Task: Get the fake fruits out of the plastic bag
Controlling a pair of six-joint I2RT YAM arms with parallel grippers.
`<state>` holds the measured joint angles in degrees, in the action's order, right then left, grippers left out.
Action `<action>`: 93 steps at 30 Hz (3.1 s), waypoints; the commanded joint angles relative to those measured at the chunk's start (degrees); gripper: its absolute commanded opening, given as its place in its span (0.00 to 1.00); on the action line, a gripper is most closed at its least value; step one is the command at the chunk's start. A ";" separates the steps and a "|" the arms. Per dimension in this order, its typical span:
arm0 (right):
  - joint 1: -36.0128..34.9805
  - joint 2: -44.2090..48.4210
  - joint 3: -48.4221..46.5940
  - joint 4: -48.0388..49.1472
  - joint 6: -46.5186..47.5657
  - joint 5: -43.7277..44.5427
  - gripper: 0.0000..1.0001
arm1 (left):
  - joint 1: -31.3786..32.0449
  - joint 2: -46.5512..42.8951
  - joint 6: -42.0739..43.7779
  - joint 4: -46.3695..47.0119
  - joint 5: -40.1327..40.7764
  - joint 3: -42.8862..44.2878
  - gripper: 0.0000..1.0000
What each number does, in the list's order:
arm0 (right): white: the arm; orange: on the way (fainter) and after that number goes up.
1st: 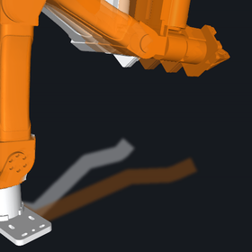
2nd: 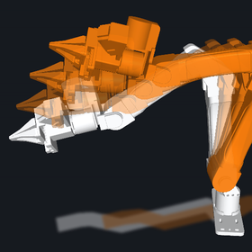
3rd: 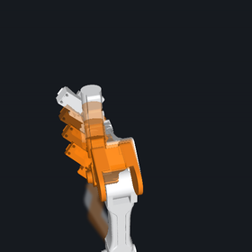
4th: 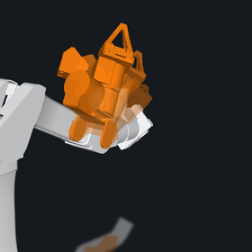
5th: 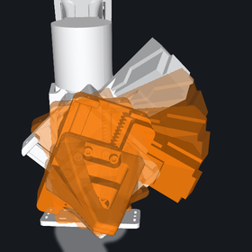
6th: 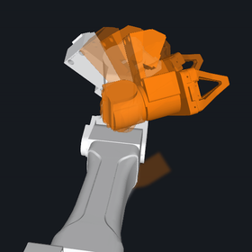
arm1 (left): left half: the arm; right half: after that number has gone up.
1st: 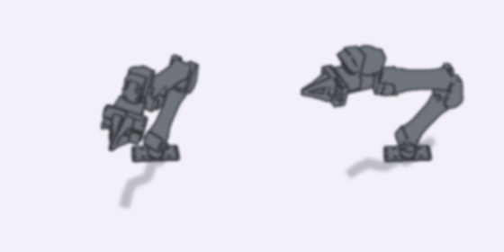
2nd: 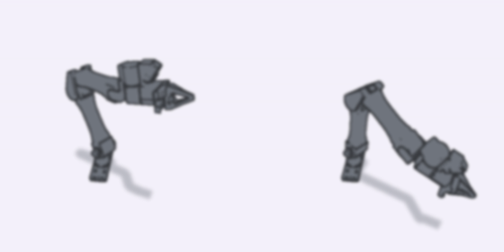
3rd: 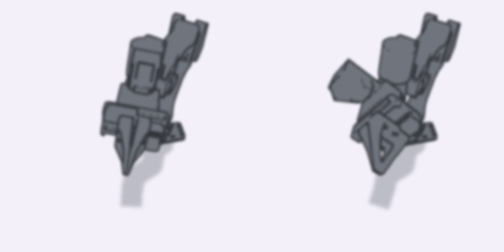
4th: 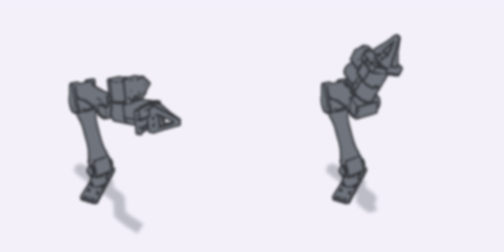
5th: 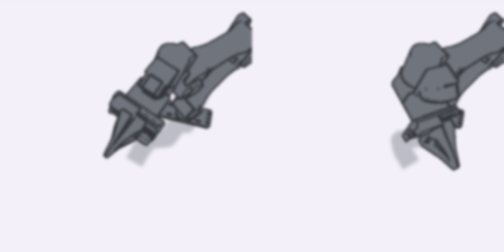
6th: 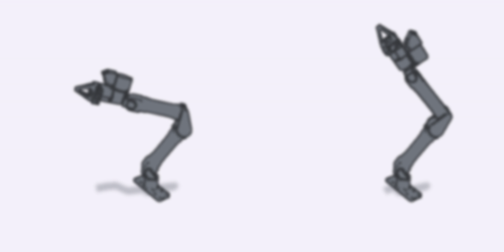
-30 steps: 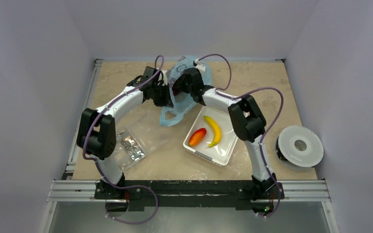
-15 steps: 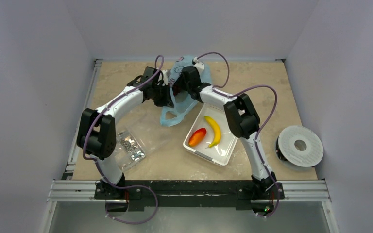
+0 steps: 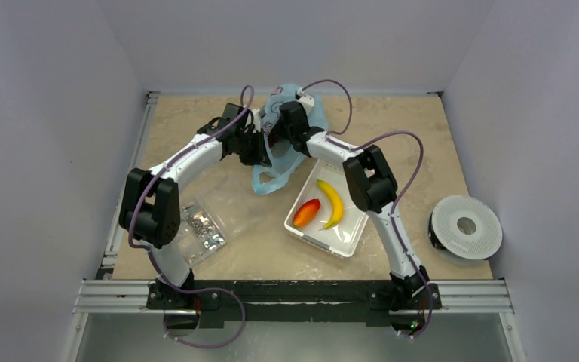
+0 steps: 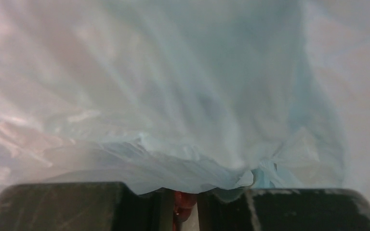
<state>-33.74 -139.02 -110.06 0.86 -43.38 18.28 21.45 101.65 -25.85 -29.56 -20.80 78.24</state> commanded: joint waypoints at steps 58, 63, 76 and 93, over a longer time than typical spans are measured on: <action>2.64 77.04 54.93 -15.41 23.92 2.55 0.00 | 0.08 0.85 1.43 -1.33 0.15 3.63 0.00; 4.11 74.52 57.19 -15.91 23.00 4.13 0.00 | 0.08 0.92 1.58 -1.50 0.21 3.68 0.00; 5.35 73.32 59.63 -20.72 22.60 -3.84 0.48 | 0.08 0.75 1.85 -1.80 0.62 3.85 0.00; 5.22 52.36 49.75 11.59 11.97 -30.08 0.52 | 0.10 0.79 4.33 -4.39 6.75 3.81 0.00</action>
<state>-28.45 -80.47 -53.04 0.78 -26.94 -3.92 21.45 102.56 -24.10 -32.77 -17.61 79.66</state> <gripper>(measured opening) 0.531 0.006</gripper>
